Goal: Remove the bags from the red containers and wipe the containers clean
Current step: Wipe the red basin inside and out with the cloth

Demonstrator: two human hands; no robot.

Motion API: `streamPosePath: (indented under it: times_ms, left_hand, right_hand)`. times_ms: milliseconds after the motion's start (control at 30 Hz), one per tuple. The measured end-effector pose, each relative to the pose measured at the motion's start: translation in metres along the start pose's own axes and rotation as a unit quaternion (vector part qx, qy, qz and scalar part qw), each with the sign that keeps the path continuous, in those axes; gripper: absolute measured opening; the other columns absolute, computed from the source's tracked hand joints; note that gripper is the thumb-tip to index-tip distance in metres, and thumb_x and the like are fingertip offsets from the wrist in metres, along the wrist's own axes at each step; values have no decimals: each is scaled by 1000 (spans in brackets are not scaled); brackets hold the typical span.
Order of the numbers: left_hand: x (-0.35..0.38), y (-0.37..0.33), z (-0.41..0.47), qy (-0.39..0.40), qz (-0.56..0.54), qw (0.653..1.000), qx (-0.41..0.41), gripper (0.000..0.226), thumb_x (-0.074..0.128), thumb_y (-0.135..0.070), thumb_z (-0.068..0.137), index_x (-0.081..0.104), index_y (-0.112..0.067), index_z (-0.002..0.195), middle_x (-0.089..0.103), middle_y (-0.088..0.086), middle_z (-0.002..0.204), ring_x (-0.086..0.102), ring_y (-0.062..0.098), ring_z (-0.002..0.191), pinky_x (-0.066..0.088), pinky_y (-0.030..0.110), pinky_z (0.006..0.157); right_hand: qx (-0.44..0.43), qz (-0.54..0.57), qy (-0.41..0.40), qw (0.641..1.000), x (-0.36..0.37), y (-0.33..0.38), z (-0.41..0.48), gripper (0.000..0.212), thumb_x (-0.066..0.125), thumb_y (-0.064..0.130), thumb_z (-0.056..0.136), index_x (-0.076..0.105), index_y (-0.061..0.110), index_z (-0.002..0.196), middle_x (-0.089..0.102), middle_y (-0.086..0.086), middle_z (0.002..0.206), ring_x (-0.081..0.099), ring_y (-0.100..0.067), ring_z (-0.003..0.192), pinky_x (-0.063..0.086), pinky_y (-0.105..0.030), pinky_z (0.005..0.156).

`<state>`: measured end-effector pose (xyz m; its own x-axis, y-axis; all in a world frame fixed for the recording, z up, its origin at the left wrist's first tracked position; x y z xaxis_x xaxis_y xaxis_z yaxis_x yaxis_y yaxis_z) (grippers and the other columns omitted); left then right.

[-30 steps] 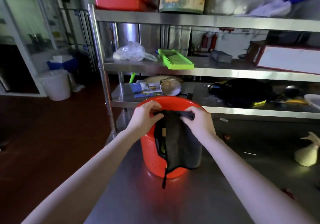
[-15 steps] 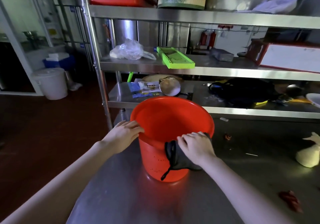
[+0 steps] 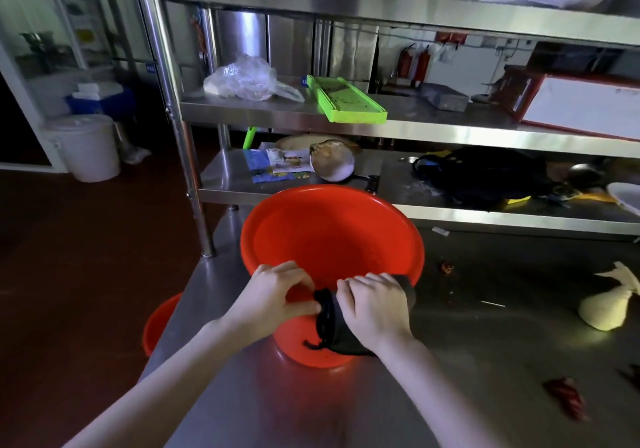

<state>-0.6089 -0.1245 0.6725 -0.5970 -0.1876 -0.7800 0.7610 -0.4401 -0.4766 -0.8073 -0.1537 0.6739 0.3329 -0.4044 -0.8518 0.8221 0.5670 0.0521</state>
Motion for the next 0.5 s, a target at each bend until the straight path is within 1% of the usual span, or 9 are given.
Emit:
streamPosePath:
  times_ms: [33, 100, 167, 233, 267, 300, 367, 433, 500]
  left_hand:
    - [-5, -2, 0, 14, -9, 1000, 2, 45, 60, -65, 78, 69, -25, 94, 57, -17, 88, 54, 1, 74, 49, 27, 73]
    - [-18, 3, -2, 38, 45, 998, 37, 46, 52, -65, 85, 70, -26, 101, 63, -16, 95, 59, 5, 88, 46, 28, 90]
    - [-35, 18, -5, 42, 129, 989, 61, 42, 45, -60, 92, 68, -31, 112, 64, -15, 109, 56, 7, 107, 29, 35, 111]
    - [-46, 29, -8, 62, 151, 986, 39, 33, 47, -50, 95, 61, -37, 123, 57, -18, 121, 49, 2, 120, 10, 38, 119]
    - [-45, 29, -7, 65, 154, 985, 42, 31, 51, -45, 96, 60, -37, 124, 56, -18, 121, 49, 2, 119, 8, 39, 120]
    - [-40, 25, -3, 68, 164, 983, 52, 29, 56, -41, 95, 62, -34, 123, 57, -15, 117, 53, 5, 115, 11, 40, 121]
    - [-28, 12, 2, 69, 165, 982, 62, 28, 66, -33, 91, 67, -25, 118, 59, -8, 109, 58, 13, 105, 29, 40, 115]
    - [-21, 5, 3, 54, 111, 991, 54, 26, 71, -27, 87, 69, -20, 112, 58, -7, 101, 58, 15, 92, 47, 34, 95]
    - [-18, 2, 1, 41, 55, 997, 19, 26, 73, -28, 85, 69, -22, 110, 55, -11, 100, 57, 8, 88, 50, 26, 83]
  right_hand:
    - [-5, 11, -3, 1000, 1, -4, 1, 44, 44, 29, 91, 56, 19, 49, 56, 5, 48, 53, -19, 48, 42, -30, 56]
    - [-21, 31, 3, 999, -2, -24, 4, 45, 41, 30, 91, 57, 18, 50, 58, 4, 50, 56, -20, 51, 44, -30, 59]
    - [-29, 41, 35, 998, -6, -54, 8, 45, 38, 30, 91, 61, 17, 55, 63, 3, 57, 61, -22, 58, 46, -30, 65]
    - [-34, 35, 98, 994, -7, -87, 17, 44, 36, 27, 95, 71, 13, 73, 73, 0, 78, 67, -21, 81, 47, -33, 82]
    - [-39, 30, 122, 991, -6, -100, 21, 42, 36, 25, 98, 74, 12, 86, 74, -1, 92, 66, -20, 94, 44, -33, 92]
    - [-38, 27, 132, 990, -5, -111, 25, 39, 37, 22, 100, 74, 10, 95, 73, -2, 101, 63, -19, 103, 40, -31, 100]
    - [-13, 31, 125, 992, -2, -122, 30, 36, 40, 18, 101, 73, 7, 93, 72, -5, 99, 61, -19, 102, 38, -32, 103]
    - [24, 38, 93, 995, -4, -111, 28, 39, 42, 16, 100, 70, 6, 75, 70, -8, 80, 62, -25, 85, 44, -38, 95]
    - [52, 24, 35, 998, -5, -81, 19, 45, 42, 19, 96, 64, 10, 58, 66, -6, 62, 60, -26, 66, 51, -40, 77]
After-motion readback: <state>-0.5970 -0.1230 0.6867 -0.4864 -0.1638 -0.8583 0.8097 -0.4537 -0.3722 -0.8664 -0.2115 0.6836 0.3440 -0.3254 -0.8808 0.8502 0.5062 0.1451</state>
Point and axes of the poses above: each hand's wrist, its own z-axis towards the middle knuckle, its own x-axis out of the palm, y = z × x, the point moved 1 cm from there along z, towards the middle knuckle
